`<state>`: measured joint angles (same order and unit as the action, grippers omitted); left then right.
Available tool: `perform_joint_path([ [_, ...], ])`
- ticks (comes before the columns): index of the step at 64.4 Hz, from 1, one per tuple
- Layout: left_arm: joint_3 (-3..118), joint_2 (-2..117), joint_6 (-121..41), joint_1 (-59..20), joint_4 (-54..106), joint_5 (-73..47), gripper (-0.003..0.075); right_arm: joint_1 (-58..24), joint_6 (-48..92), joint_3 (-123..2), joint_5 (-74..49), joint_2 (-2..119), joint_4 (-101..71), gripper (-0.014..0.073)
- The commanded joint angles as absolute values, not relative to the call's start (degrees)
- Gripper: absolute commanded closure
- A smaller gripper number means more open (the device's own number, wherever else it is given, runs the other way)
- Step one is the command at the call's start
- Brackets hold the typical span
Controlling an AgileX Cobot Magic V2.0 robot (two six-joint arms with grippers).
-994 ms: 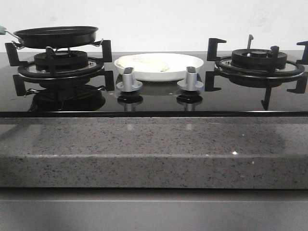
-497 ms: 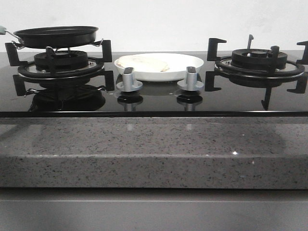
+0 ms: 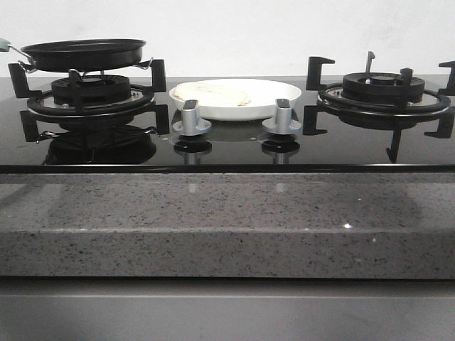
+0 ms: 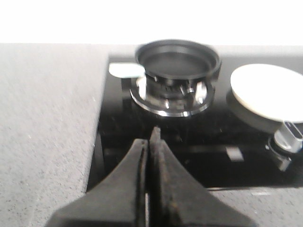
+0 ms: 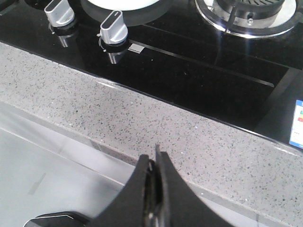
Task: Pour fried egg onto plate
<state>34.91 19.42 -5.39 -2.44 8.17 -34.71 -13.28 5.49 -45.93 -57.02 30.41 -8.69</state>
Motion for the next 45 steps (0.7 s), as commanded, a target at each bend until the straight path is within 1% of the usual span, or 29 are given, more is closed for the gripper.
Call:
perform_joint_path([
  [1,31.9,15.1,-4.8,-2.4,8.4,-26.6,0.0739,-13.1,6.1,-47.2,-53.6,30.6,-8.7,0.0662],
  [10,24.0,10.0,-4.8,-2.4,8.4,-22.9,0.0739,-13.1,6.1,-47.2,-53.6,30.6,-8.7,0.0662],
  [20,15.4,4.2,-4.6,-2.4,7.3,-14.5,0.0739,-13.1,6.1,-47.2,-53.6,30.6,-8.7,0.0662],
  [26,11.6,1.1,1.6,-2.4,2.8,-12.2,0.0739,-13.1,6.1,-47.2,-53.6,30.6,-8.7,0.0662],
  [32,8.6,-0.9,9.7,-2.4,-2.4,-11.4,0.0739,-13.1,6.1,-47.2,-53.6,30.6,-8.7,0.0662],
  [45,1.8,-1.4,9.7,-2.4,-1.4,0.8,0.0739,-13.1,6.1,-47.2,-53.6,30.6,-8.7,0.0662],
])
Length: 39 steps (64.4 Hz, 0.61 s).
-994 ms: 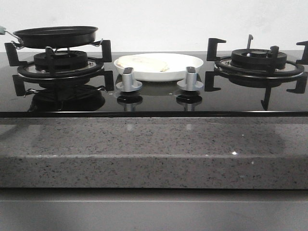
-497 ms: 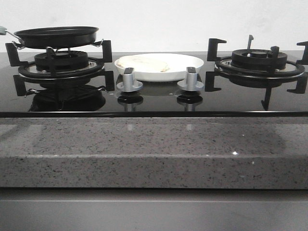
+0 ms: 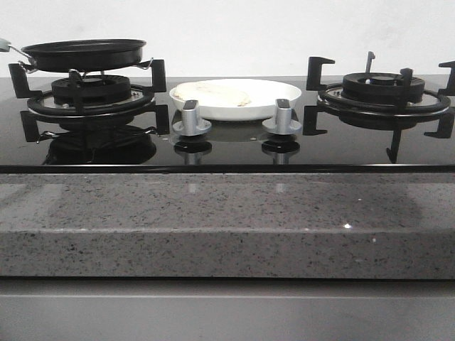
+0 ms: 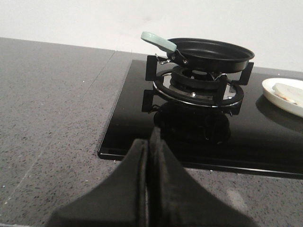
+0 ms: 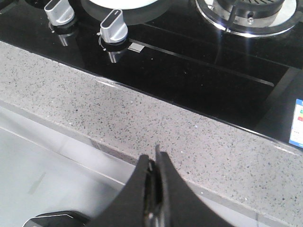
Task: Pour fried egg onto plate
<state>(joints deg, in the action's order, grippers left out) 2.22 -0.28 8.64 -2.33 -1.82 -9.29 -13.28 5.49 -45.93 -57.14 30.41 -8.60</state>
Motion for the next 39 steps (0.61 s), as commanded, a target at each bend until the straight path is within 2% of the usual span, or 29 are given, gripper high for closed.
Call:
perform_joint_path([
  [1,1.5,-1.4,9.7,-2.4,-1.1,1.4,0.0739,-13.1,6.1,-47.2,-53.6,30.6,-8.7,0.0662],
  [39,-0.7,-1.4,9.5,-2.3,-4.2,1.6,0.0739,-13.1,6.1,-47.2,-53.6,30.6,-8.7,0.0662],
])
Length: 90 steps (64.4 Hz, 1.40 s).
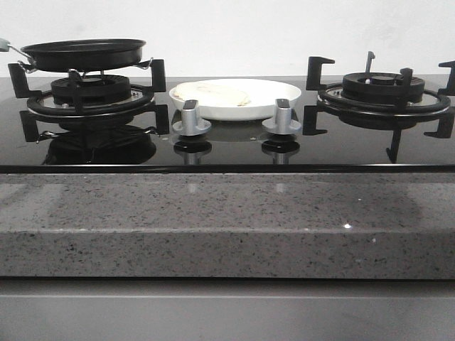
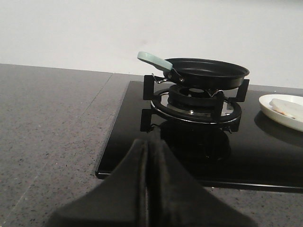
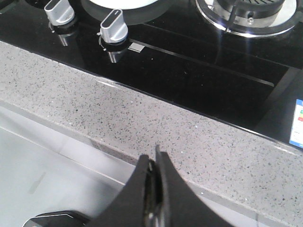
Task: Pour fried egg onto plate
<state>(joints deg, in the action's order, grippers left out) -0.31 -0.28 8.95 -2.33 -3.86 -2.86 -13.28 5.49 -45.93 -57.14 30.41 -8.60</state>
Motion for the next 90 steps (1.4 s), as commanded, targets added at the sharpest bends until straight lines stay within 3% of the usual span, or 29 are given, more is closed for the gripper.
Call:
perform_joint_path([
  [1,-0.7,-1.4,9.5,-2.3,-4.2,1.6,0.0739,-13.1,6.1,-47.2,-53.6,30.6,-8.7,0.0662],
  [45,-0.7,-1.4,9.5,-2.3,-4.2,1.6,0.0739,-12.7,6.1,-46.0,-52.0,29.4,-3.1,0.0662],
  [71,-0.7,-1.4,9.5,-2.3,-4.2,1.6,0.0739,-1.0,6.1,-12.2,-9.9,7.5,-0.8,0.0662],
  [90,-0.7,-1.4,9.5,-2.3,-4.2,1.6,0.0739,0.8,6.1,1.3,2.1,-1.8,-2.4,0.0662],
])
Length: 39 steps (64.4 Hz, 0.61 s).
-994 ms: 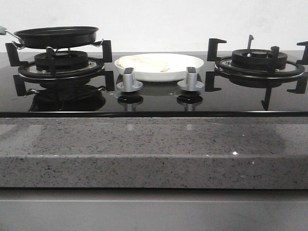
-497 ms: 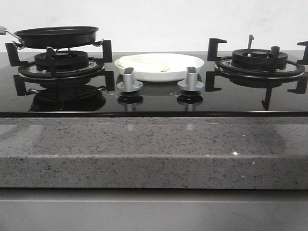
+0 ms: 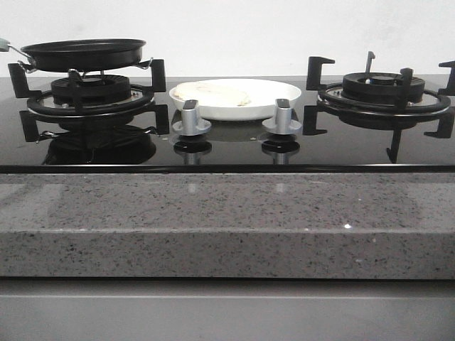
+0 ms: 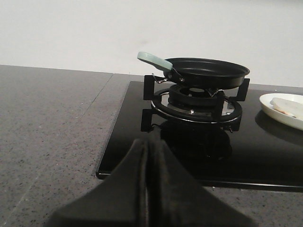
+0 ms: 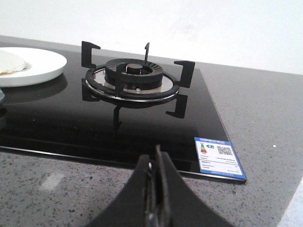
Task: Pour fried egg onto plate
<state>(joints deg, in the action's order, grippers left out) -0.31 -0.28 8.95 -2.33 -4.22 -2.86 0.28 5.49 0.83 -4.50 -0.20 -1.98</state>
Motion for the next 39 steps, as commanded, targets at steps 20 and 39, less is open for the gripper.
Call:
perform_joint_path([
  [20,-0.7,-1.3,9.5,-2.3,-4.2,1.6,0.0739,1.9,6.1,1.3,0.9,-1.7,-2.4,0.0662],
  [39,-0.7,-1.3,9.5,-2.3,-4.2,1.6,0.0739,1.9,6.1,1.3,0.8,-1.7,-2.4,0.0662],
])
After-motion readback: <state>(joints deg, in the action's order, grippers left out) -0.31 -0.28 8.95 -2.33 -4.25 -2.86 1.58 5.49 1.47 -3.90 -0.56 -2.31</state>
